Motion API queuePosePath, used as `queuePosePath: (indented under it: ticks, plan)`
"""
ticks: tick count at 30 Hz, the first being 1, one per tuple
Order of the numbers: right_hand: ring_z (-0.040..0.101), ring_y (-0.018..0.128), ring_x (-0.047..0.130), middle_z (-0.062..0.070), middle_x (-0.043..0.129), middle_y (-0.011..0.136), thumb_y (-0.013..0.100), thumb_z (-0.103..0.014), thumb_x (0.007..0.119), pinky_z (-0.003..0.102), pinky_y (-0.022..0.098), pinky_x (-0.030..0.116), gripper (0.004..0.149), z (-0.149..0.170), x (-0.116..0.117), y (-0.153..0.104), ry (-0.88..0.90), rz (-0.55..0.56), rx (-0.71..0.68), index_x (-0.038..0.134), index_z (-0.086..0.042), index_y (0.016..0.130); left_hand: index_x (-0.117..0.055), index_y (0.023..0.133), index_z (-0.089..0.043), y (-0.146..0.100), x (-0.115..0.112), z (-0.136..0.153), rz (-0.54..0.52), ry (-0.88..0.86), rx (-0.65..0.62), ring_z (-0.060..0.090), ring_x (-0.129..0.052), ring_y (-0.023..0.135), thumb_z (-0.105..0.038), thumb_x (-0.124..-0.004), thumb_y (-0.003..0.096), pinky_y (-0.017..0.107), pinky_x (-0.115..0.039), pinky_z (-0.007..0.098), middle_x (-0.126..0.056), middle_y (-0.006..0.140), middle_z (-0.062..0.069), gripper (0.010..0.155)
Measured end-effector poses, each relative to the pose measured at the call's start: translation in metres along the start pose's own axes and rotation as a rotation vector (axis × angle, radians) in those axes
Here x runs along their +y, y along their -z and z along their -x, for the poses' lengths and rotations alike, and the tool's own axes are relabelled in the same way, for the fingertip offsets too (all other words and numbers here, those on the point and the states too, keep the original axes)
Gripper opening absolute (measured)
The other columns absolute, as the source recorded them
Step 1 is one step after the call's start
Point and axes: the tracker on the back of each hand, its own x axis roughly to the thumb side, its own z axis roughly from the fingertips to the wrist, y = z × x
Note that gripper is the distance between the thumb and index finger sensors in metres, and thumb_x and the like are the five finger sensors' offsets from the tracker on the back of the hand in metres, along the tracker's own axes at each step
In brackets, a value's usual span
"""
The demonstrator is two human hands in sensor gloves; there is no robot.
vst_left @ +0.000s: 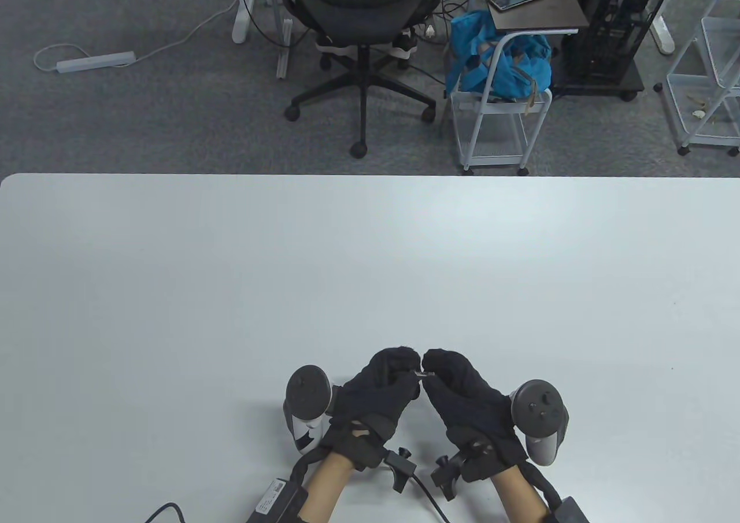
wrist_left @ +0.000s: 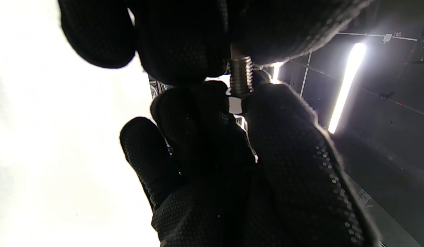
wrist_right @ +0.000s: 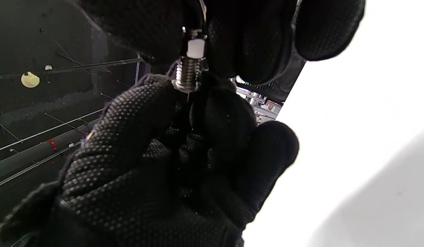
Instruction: Unscrew nut from screw
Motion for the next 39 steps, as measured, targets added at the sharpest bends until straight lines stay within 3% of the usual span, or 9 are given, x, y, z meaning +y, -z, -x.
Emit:
queuePosePath:
  ticks: [4,9,14,17,31,35,39]
  plan:
    - [0.038,0.070,0.087,0.014,0.081,0.086,0.054,-0.036,0.078,0.063,0.058,0.071,0.054,0.001,0.001,0.000,0.015,0.005,0.014,0.066,-0.016,0.103,-0.077,0.094,-0.023,0.000,0.001,0.000,-0.005,-0.014,0.003,0.026,-0.097,0.057,-0.037,-0.083,0.0498,0.054,-0.080,0.058,-0.089,0.085,0.015,0.047]
    - [0.046,0.072,0.083,0.022,0.078,0.090,0.056,-0.054,0.067,0.068,0.056,0.067,0.071,0.009,0.001,-0.001,0.039,-0.022,0.108,0.056,-0.006,0.108,-0.077,0.094,-0.023,0.000,0.000,-0.001,-0.003,-0.003,-0.008,0.026,-0.097,0.057,-0.036,-0.084,0.0495,0.054,-0.080,0.058,-0.088,0.085,0.015,0.047]
    - [0.036,0.041,0.098,0.012,0.098,0.057,0.056,-0.055,0.064,0.062,0.044,0.079,0.064,0.013,0.000,-0.001,0.064,-0.024,0.146,0.077,-0.001,0.090,-0.078,0.094,-0.024,0.000,-0.002,-0.002,0.002,0.022,-0.044,0.027,-0.097,0.058,-0.036,-0.084,0.0493,0.055,-0.080,0.058,-0.089,0.085,0.014,0.047]
    - [0.030,0.036,0.098,0.005,0.097,0.051,0.056,-0.050,0.068,0.057,0.043,0.083,0.059,0.010,0.000,0.000,0.047,-0.006,0.117,0.077,-0.002,0.088,-0.078,0.095,-0.023,0.000,-0.002,-0.004,0.002,0.041,-0.053,0.027,-0.098,0.057,-0.037,-0.085,0.0493,0.054,-0.080,0.059,-0.090,0.085,0.014,0.048]
    - [0.031,0.049,0.097,0.008,0.095,0.063,0.054,-0.039,0.074,0.058,0.052,0.080,0.051,0.003,-0.001,0.000,0.026,0.032,0.030,0.073,-0.010,0.096,-0.078,0.094,-0.022,0.000,-0.003,-0.006,0.022,0.065,-0.044,0.027,-0.097,0.056,-0.038,-0.083,0.0496,0.054,-0.080,0.058,-0.089,0.084,0.014,0.048]
    - [0.037,0.066,0.090,0.014,0.085,0.082,0.055,-0.034,0.076,0.062,0.057,0.074,0.048,0.003,-0.001,0.000,0.043,0.009,0.026,0.071,-0.018,0.100,-0.078,0.094,-0.023,0.001,-0.001,-0.004,0.007,0.047,-0.026,0.027,-0.097,0.056,-0.038,-0.084,0.0494,0.054,-0.080,0.058,-0.089,0.084,0.014,0.047]
    - [0.039,0.069,0.088,0.015,0.082,0.087,0.055,-0.035,0.078,0.062,0.057,0.074,0.052,0.004,-0.001,0.001,0.043,0.000,0.031,0.068,-0.020,0.104,-0.078,0.094,-0.023,0.001,0.001,-0.002,-0.003,0.025,-0.014,0.026,-0.097,0.056,-0.038,-0.083,0.0496,0.054,-0.080,0.058,-0.089,0.084,0.014,0.047]
